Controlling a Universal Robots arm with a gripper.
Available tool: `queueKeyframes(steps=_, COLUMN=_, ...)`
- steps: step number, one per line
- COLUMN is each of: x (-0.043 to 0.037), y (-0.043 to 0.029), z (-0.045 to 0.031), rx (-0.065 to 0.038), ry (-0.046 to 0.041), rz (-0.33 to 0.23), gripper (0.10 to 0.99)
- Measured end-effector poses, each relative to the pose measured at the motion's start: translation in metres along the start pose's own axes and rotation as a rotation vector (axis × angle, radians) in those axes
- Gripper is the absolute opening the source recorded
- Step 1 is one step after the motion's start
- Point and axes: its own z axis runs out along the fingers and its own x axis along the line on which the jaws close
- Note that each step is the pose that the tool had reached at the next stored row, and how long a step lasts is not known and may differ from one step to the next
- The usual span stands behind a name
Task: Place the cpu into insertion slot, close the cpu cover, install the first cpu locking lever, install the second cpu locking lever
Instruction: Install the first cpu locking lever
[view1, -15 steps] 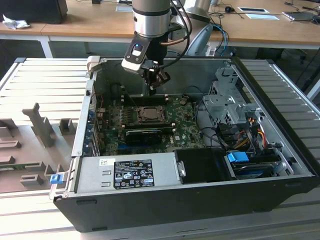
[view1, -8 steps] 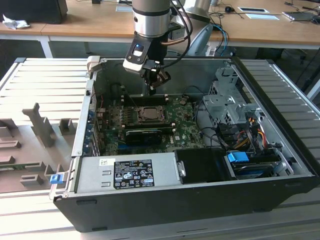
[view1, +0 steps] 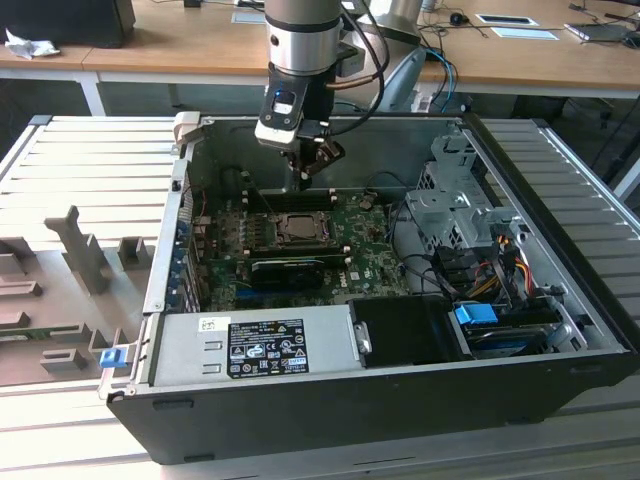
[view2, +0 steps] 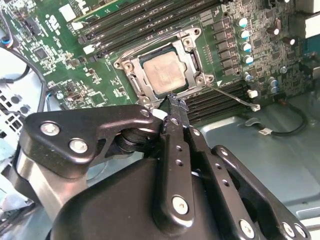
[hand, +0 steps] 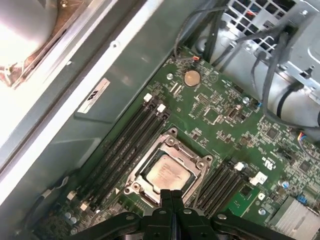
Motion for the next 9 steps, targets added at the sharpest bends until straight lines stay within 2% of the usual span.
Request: queueKeyframes(steps=9, x=0.0001, y=-0.0001, z=0.0, rx=0.0, ry=0.0047, rz=-0.087, gripper=0.106)
